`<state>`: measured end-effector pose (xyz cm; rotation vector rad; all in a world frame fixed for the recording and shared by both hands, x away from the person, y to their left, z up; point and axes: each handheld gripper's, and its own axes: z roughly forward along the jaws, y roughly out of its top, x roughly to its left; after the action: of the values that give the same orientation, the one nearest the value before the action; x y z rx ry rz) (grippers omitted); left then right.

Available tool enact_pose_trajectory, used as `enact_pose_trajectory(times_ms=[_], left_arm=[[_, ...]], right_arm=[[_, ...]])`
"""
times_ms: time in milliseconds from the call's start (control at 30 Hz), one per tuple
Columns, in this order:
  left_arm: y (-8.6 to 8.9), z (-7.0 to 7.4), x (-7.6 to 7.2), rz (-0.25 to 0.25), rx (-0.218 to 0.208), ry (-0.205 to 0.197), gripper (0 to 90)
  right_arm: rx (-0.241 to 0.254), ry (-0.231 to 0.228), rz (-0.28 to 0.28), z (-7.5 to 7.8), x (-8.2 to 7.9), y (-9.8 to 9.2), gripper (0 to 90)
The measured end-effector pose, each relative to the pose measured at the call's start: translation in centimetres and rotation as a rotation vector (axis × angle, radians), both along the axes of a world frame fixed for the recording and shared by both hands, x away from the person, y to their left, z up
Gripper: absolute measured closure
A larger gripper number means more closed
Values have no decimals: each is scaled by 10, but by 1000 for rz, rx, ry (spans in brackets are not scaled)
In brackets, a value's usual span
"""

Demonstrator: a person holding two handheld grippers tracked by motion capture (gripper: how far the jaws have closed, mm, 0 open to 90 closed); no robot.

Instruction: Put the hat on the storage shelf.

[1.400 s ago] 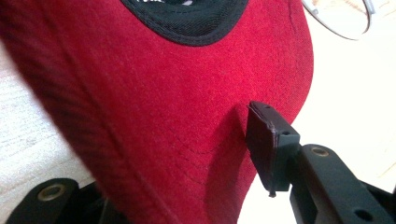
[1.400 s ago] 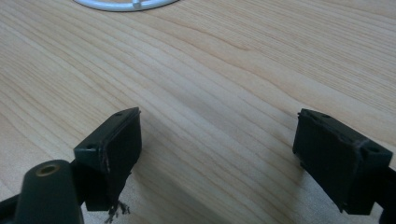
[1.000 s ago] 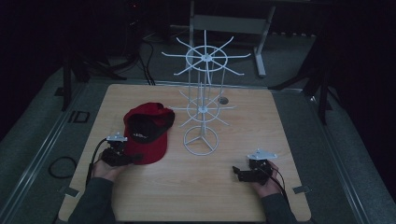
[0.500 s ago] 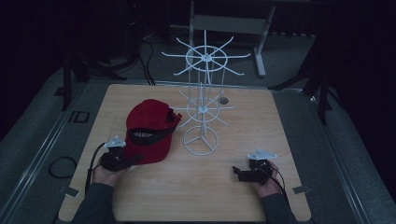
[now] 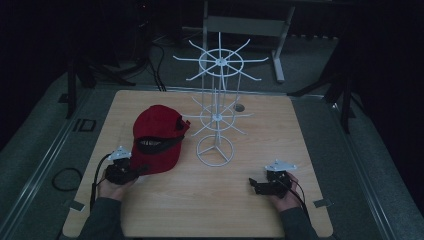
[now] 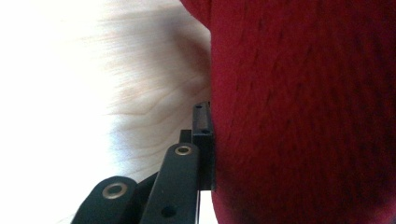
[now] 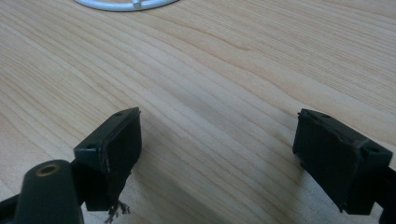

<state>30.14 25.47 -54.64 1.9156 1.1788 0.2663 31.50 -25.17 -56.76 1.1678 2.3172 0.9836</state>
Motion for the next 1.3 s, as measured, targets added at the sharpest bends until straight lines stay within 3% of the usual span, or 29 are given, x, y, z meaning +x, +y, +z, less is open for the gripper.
enact_pose_trajectory(times_ms=[233,333,833,1300], left_arm=[[1,4,-1,23,5,-32,852],[3,7,-2,43,-5,-58,851],[10,17,-6,77,-49,-112,850],[10,32,-11,110,-45,-167,849]], right_arm=[[0,0,0,0,0,0,153],[0,0,0,0,0,0,153],[0,0,0,0,0,0,153],[0,0,0,0,0,0,153]])
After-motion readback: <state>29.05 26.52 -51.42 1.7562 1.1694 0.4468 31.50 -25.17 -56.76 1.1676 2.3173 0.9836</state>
